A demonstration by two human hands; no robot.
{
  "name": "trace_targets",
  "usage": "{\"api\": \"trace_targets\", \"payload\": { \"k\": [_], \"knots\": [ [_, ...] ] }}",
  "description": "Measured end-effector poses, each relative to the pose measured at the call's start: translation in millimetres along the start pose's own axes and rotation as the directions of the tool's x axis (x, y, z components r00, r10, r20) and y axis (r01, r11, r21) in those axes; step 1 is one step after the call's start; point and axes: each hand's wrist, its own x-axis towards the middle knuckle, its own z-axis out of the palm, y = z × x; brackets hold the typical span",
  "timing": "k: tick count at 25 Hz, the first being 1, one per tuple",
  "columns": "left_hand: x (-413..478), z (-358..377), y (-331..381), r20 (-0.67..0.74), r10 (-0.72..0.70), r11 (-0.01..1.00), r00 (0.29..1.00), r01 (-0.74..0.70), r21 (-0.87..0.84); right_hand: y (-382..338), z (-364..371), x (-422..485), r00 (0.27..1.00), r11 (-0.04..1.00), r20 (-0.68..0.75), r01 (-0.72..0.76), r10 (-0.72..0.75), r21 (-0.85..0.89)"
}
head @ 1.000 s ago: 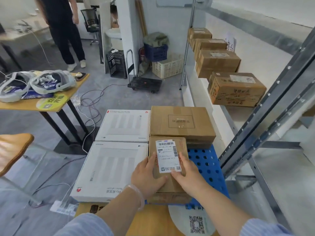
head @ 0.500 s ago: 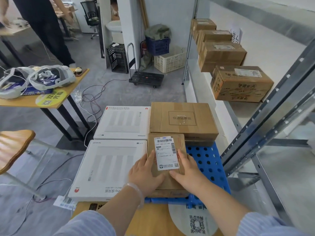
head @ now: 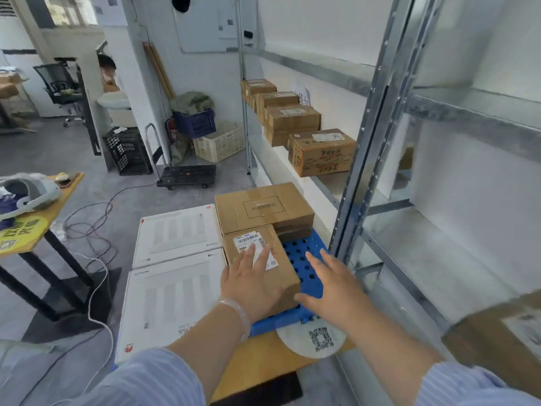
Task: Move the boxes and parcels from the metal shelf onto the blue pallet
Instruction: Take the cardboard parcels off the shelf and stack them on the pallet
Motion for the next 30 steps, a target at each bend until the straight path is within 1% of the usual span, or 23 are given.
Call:
{"api": "trace_targets", "payload": {
  "k": [2, 4, 7, 10, 14, 17, 19, 21, 22, 26, 28, 30],
  "knots": [
    [-22, 3, 16, -0.007, 0.161, 0.986, 0.987, -0.161, 0.041, 2, 2, -45, 0.995, 0.996, -0.057, -0.084, 0.082, -0.040],
    [-47, 12, 36, 0.004, 0.287, 0.955, 0.958, -0.287, 0.078, 6, 3, -94, 0.981, 0.981, -0.096, -0.175, 0.166, -0.088],
    [-87, 26, 84, 0.028, 0.437, 0.895, 0.899, -0.437, 0.084, 18, -9, -170, 0.942, 0.941, -0.170, -0.314, 0.291, -0.127],
    [-128, 35, 146, 0.051, 0.594, 0.803, 0.803, -0.596, 0.027, 32, -39, -246, 0.858, 0.875, -0.316, -0.464, 0.406, -0.138],
    [-178, 38, 223, 0.029, 0.760, 0.649, 0.650, -0.760, 0.032, 46, -78, -335, 0.758, 0.795, -0.441, -0.589, 0.480, -0.148],
    [-226, 43, 274, 0.021, 0.835, 0.549, 0.549, -0.836, 0.000, 56, -96, -405, 0.675, 0.723, -0.489, -0.679, 0.552, -0.122],
    [-261, 49, 305, 0.018, 0.866, 0.500, 0.500, -0.866, -0.011, 63, -109, -450, 0.625, 0.681, -0.519, -0.724, 0.583, -0.109],
    [-296, 57, 336, 0.022, 0.892, 0.453, 0.452, -0.890, -0.058, 73, -121, -495, 0.577, 0.642, -0.563, -0.760, 0.592, -0.103],
    [-317, 63, 353, 0.026, 0.901, 0.434, 0.433, -0.897, -0.088, 79, -126, -522, 0.548, 0.622, -0.582, -0.778, 0.601, -0.090],
    [-422, 95, 424, 0.071, 0.916, 0.401, 0.395, -0.898, -0.180, 101, -139, -654, 0.454, 0.528, -0.605, -0.847, 0.655, -0.064],
    [-475, 110, 452, 0.107, 0.931, 0.365, 0.350, -0.904, -0.221, 111, -152, -716, 0.378, 0.461, -0.647, -0.886, 0.663, -0.045],
    [-533, 123, 485, 0.135, 0.954, 0.296, 0.268, -0.915, -0.273, 119, -171, -784, 0.278, 0.398, -0.686, -0.917, 0.673, 0.018]
  ]
}}
